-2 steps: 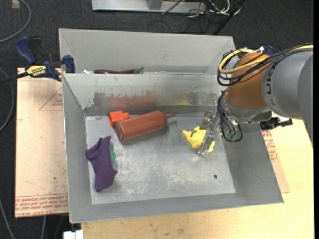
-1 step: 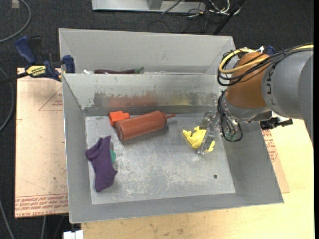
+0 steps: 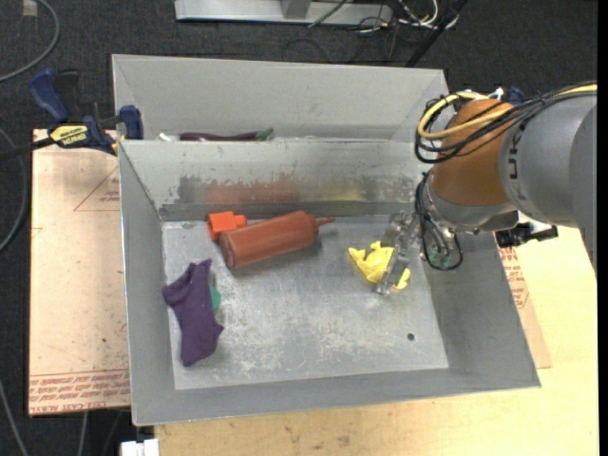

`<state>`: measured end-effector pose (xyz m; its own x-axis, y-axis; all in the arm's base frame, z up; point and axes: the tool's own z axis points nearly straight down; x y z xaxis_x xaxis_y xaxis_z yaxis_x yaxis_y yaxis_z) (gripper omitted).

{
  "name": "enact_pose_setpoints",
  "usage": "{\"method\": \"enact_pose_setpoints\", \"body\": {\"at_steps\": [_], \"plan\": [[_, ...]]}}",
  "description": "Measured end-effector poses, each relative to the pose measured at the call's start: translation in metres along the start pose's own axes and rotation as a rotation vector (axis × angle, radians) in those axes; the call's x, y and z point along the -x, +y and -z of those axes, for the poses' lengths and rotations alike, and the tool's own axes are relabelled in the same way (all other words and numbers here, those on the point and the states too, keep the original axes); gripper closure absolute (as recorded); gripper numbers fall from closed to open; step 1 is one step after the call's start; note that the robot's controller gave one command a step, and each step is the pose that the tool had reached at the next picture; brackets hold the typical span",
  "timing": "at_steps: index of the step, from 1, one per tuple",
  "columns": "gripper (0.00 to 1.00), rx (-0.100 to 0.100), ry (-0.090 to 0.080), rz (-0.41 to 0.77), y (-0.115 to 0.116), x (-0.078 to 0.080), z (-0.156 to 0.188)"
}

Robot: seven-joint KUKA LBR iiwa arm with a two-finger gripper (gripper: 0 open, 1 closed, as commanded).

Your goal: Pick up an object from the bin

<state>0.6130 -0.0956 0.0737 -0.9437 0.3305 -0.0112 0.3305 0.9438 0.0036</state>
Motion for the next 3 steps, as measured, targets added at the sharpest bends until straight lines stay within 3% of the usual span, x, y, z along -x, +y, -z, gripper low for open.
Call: {"method": "enact_pose_setpoints", "body": {"at_steps": [2, 3], "plan": [[1.00, -0.001, 0.005, 0.001, 0.000, -0.001, 0.006], [1.00, -0.001, 0.009, 0.001, 0.000, -0.002, 0.028]]}}
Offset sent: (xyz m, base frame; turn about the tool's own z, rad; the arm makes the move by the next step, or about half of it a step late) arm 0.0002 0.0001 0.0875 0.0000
